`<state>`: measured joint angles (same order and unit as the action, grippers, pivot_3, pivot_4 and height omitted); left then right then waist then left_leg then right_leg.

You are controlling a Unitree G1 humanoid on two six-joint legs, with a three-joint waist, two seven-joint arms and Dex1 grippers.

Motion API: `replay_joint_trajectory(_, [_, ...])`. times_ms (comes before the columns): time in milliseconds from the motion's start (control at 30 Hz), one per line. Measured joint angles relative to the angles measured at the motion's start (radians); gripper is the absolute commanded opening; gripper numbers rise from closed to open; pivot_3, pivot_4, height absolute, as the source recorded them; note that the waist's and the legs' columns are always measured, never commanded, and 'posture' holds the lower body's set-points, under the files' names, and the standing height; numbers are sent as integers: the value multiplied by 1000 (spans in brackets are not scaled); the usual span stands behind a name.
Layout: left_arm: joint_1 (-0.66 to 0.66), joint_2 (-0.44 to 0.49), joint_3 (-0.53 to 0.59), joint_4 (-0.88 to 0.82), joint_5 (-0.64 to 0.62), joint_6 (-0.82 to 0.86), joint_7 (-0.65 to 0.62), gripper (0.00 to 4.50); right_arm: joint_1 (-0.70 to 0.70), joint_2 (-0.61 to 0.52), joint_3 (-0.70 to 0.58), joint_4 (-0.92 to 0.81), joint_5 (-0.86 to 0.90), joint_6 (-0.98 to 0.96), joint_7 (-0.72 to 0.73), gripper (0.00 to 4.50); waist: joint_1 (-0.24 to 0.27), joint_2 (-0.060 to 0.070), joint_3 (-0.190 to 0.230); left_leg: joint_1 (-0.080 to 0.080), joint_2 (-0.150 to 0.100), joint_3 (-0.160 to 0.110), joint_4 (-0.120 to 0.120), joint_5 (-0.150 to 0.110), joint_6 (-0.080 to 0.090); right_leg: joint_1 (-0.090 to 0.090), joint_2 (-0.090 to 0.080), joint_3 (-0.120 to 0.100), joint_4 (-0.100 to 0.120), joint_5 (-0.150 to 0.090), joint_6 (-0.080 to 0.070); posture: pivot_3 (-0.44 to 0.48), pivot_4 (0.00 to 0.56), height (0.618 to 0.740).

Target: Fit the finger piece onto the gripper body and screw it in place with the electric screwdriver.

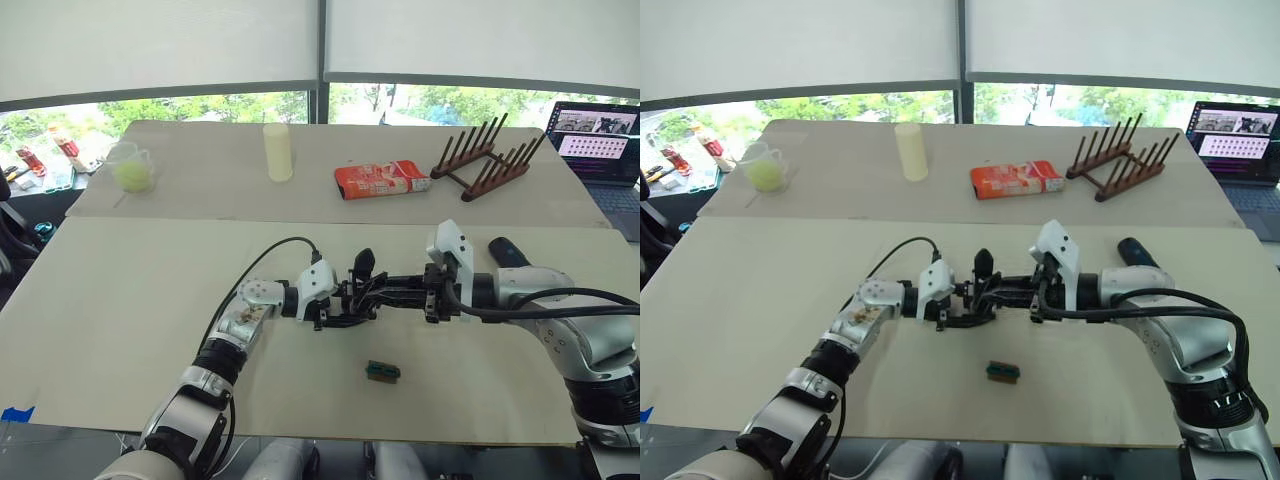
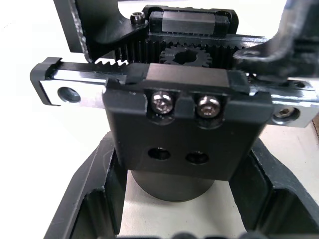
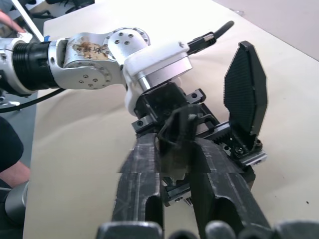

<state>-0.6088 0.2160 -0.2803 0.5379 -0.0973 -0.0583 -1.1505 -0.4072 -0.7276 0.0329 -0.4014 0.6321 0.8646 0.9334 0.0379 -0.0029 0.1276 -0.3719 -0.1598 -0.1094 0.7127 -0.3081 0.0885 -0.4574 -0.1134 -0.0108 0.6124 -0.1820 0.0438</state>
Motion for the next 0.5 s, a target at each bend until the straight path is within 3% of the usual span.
replay_joint_trajectory(200, [0,5,0,-1,0,0,-1,2306,-28,-13,25,-2,8,-31,58,293,-1,0,0,0,0,0,0,0,0,0,0,0,0,0,0,0,150,740])
replay_joint_trajectory(500, [-8,11,-2,2,0,0,-9,2306,-212,-88,174,87,-116,-185,270,293,-4,0,0,0,0,1,0,0,0,0,0,0,0,0,0,0,150,740])
